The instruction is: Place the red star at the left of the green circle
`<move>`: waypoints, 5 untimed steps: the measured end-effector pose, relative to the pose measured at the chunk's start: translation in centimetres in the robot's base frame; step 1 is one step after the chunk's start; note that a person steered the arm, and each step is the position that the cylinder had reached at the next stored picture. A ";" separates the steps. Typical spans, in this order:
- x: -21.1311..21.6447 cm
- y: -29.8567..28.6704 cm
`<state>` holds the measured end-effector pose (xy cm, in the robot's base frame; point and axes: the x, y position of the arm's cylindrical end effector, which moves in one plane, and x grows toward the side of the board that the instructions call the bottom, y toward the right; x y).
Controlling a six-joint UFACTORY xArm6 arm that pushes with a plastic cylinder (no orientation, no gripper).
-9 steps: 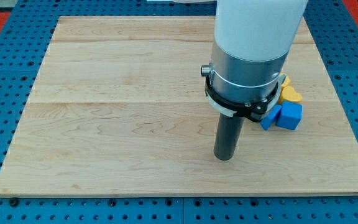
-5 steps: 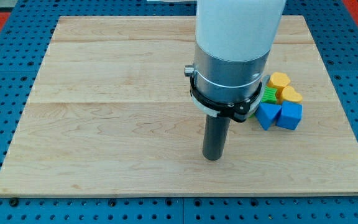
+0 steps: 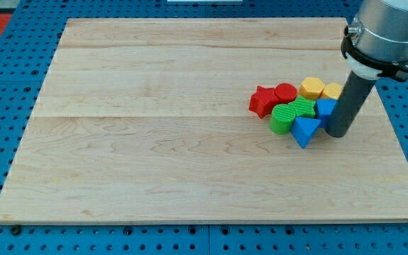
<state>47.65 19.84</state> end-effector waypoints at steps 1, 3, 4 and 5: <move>-1.1 1.5; -2.3 4.4; -4.9 4.6; -5.6 4.3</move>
<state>42.10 24.17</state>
